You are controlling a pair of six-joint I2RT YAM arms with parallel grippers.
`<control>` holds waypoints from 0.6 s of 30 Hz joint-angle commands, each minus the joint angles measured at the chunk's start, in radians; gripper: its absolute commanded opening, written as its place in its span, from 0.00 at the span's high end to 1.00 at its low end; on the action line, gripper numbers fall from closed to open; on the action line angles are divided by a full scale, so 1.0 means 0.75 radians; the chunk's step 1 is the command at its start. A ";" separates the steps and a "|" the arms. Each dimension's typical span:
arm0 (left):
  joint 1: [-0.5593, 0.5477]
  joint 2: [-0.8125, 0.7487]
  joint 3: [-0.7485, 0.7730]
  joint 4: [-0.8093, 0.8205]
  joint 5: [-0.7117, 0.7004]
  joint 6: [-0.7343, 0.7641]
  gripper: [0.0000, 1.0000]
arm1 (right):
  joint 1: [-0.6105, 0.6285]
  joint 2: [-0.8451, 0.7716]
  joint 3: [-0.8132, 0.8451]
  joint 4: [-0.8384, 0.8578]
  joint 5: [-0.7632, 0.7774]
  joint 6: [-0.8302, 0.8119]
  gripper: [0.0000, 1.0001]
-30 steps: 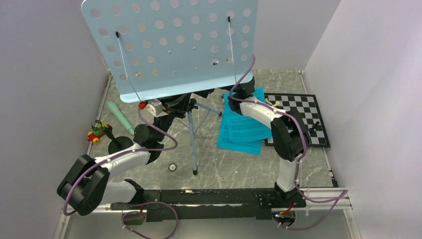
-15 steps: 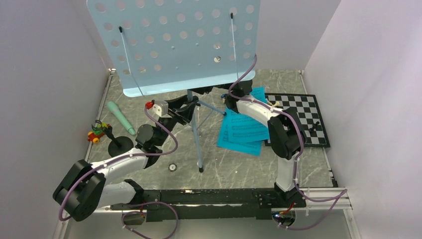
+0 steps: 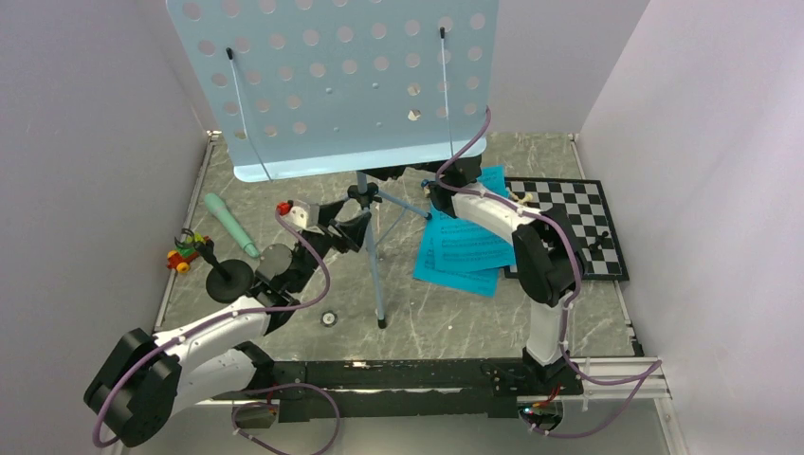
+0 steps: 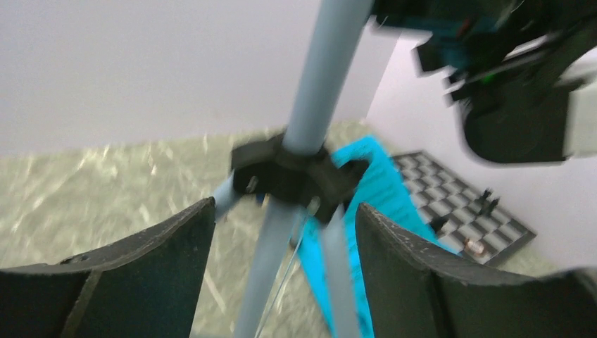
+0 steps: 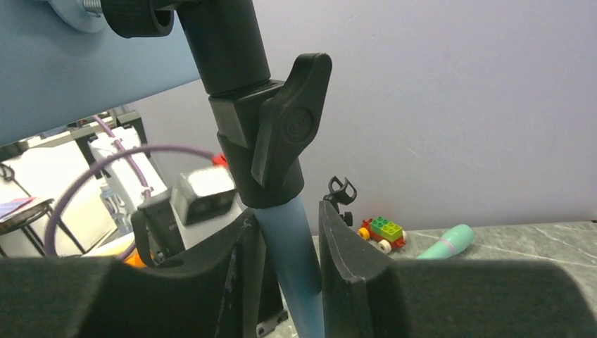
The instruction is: Pack up the instrument practice props
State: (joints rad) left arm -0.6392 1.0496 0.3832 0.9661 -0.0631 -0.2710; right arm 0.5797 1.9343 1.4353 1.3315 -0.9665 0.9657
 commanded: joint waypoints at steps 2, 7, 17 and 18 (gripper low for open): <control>-0.014 -0.095 -0.099 -0.354 -0.068 -0.086 0.16 | -0.001 -0.068 -0.104 -0.183 0.071 -0.041 1.00; -0.016 -0.144 -0.153 -0.337 -0.029 -0.131 0.05 | -0.002 -0.100 -0.198 -0.169 0.102 -0.097 1.00; -0.057 0.023 -0.201 -0.008 0.072 -0.236 0.01 | 0.000 -0.182 -0.374 -0.266 0.210 -0.237 1.00; -0.071 0.035 -0.199 0.009 0.072 -0.235 0.01 | 0.000 -0.196 -0.399 -0.279 0.227 -0.258 1.00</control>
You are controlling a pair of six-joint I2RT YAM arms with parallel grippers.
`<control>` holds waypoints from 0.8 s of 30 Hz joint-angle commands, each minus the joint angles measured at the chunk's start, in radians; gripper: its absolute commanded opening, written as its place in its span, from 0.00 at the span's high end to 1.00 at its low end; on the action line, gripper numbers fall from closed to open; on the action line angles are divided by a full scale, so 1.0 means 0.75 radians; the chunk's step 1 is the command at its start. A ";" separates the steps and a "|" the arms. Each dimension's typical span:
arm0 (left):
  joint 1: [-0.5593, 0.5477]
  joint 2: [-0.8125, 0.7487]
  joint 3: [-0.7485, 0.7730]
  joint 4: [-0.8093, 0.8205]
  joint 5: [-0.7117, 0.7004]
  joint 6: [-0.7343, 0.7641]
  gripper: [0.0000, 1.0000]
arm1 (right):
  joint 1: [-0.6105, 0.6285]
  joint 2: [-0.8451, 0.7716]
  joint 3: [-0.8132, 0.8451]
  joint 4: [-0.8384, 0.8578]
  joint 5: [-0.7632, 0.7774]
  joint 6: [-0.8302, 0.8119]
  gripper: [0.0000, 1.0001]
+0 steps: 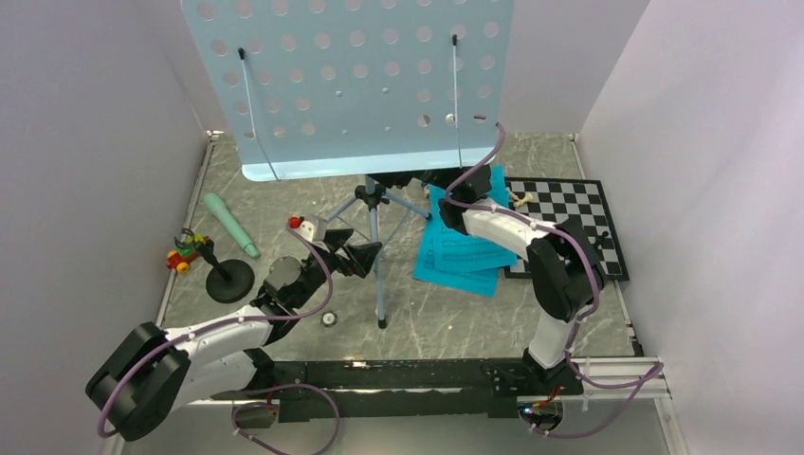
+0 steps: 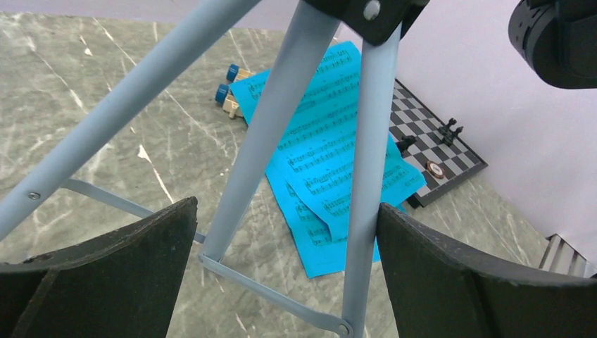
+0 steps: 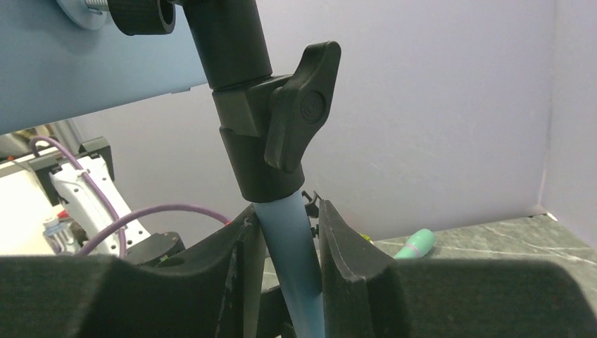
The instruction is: Pack up the instrument practice props
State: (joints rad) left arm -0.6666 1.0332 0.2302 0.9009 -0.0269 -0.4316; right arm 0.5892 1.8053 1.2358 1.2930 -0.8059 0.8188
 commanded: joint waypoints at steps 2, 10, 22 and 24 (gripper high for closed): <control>-0.057 0.081 0.003 0.134 0.017 -0.026 0.01 | -0.014 -0.056 -0.184 -0.252 0.053 -0.110 1.00; -0.114 0.151 0.010 0.228 -0.038 -0.035 0.02 | -0.024 -0.155 -0.348 -0.329 0.207 -0.188 1.00; -0.127 0.032 0.064 0.094 -0.226 0.151 0.01 | -0.055 -0.171 -0.423 -0.364 0.244 -0.194 1.00; -0.125 0.013 0.081 0.063 -0.257 0.196 0.01 | -0.061 -0.138 -0.402 -0.327 0.204 -0.172 1.00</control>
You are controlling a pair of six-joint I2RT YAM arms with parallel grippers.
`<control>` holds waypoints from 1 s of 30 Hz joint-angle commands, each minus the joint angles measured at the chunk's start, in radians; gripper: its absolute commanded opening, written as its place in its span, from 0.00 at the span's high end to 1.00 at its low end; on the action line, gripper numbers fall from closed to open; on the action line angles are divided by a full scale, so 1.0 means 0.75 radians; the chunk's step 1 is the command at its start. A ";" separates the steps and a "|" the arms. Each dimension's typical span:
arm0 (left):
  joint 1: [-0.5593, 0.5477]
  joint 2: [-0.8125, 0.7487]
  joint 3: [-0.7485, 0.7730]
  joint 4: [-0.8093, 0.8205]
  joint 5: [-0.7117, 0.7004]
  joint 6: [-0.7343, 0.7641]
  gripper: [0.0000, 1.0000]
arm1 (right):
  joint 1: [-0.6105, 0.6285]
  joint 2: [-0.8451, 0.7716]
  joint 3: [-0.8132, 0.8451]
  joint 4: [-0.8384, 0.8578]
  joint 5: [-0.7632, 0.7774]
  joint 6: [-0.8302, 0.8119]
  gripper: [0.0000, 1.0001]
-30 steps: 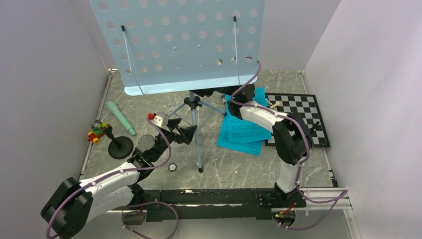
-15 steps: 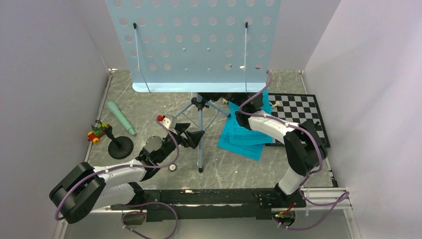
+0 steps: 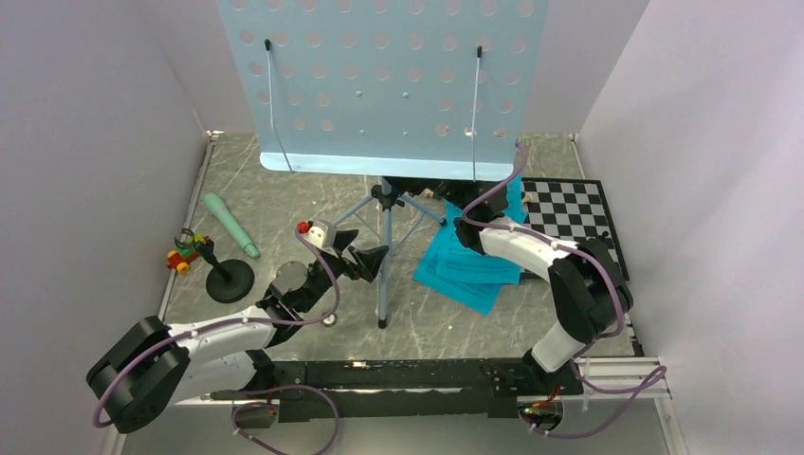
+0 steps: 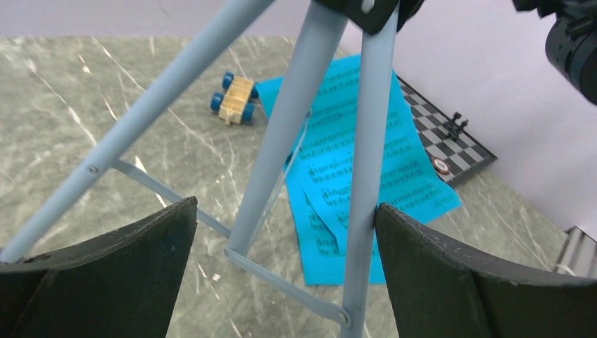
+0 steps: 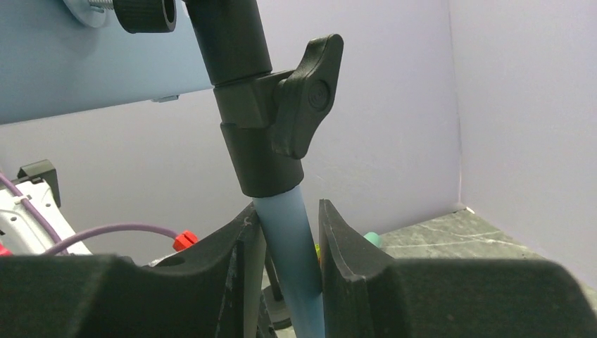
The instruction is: Pack up the instrument practice props
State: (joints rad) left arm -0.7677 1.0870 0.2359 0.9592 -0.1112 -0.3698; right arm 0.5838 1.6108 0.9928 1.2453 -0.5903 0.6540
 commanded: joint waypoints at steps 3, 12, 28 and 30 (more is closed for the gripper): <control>0.012 -0.073 0.095 -0.004 -0.169 0.196 0.01 | -0.058 0.170 -0.045 -0.209 -0.123 0.088 1.00; 0.052 0.008 0.180 0.103 -0.076 0.382 0.01 | -0.055 0.178 0.012 -0.218 -0.143 0.118 1.00; 0.052 -0.176 0.113 0.007 -0.323 0.436 0.01 | -0.004 0.270 0.247 -0.145 -0.165 0.229 1.00; 0.053 -0.196 0.113 -0.002 -0.327 0.459 0.01 | 0.003 0.297 0.270 -0.121 -0.164 0.248 1.00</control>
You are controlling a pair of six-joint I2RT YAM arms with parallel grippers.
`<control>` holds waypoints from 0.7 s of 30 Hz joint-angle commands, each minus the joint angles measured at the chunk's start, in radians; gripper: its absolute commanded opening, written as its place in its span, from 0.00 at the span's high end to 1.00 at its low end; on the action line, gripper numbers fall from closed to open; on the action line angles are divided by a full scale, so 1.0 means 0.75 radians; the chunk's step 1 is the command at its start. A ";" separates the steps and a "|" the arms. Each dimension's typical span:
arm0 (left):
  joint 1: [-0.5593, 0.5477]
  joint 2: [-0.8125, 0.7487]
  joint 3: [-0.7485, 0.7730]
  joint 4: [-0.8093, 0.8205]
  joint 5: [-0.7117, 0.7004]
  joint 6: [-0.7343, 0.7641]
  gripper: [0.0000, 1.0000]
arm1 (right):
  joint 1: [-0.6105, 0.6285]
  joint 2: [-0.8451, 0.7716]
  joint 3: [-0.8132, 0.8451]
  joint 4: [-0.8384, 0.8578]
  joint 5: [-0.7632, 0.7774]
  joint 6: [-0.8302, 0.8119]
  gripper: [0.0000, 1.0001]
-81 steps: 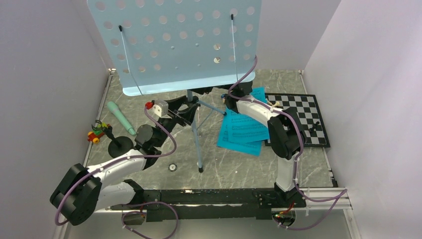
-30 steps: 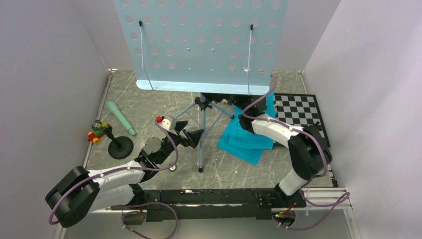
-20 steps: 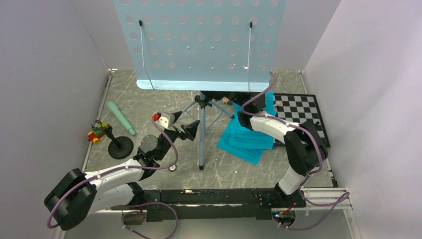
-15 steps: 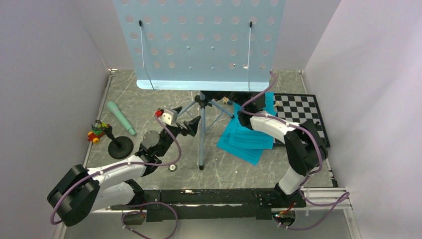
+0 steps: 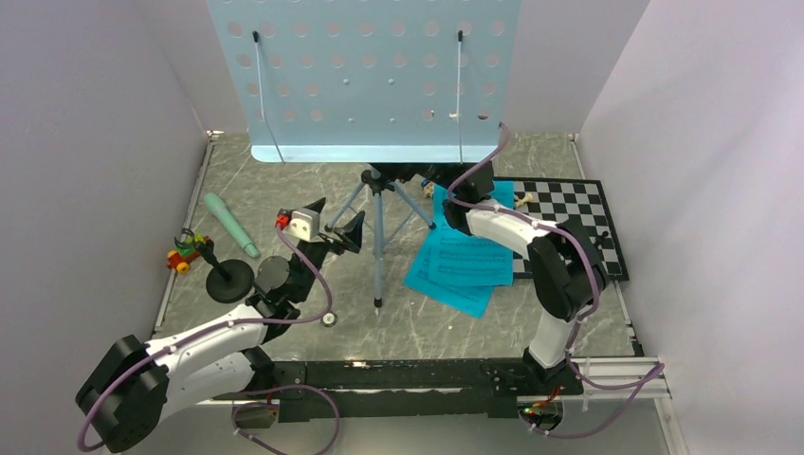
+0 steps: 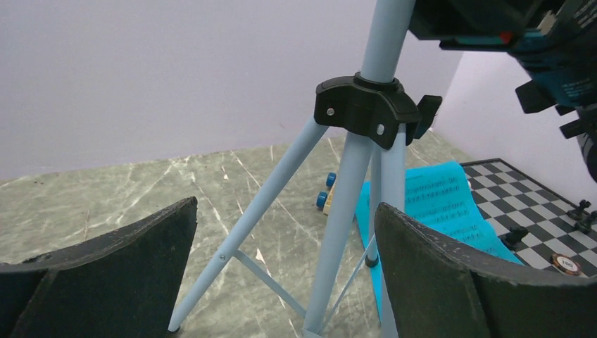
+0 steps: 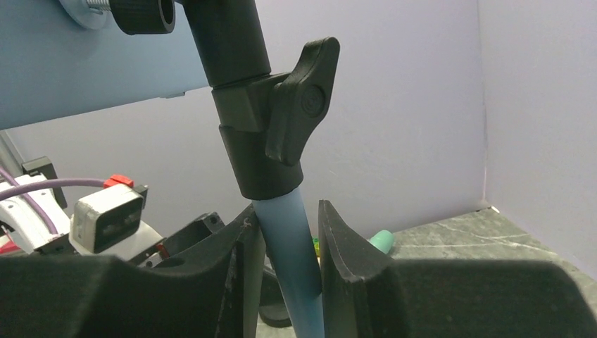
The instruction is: Pack up the instrument practice props
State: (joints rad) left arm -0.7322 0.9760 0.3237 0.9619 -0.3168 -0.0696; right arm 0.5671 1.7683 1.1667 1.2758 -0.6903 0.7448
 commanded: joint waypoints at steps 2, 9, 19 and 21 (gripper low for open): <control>0.007 -0.062 -0.010 0.002 -0.048 0.075 0.01 | 0.029 0.122 0.060 -0.122 -0.031 0.164 1.00; 0.022 -0.143 -0.022 -0.047 -0.063 0.077 0.01 | 0.042 0.173 0.095 -0.053 -0.034 0.202 1.00; 0.060 -0.154 0.016 -0.134 0.033 -0.008 0.01 | 0.049 0.071 0.069 -0.143 -0.047 0.112 1.00; 0.117 -0.159 0.041 -0.183 0.159 -0.084 0.01 | 0.058 0.060 0.071 -0.167 -0.047 0.093 1.00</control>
State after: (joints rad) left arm -0.6991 0.8631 0.3119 0.8772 -0.3187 -0.0479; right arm 0.5861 1.8374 1.2385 1.3018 -0.7071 0.7769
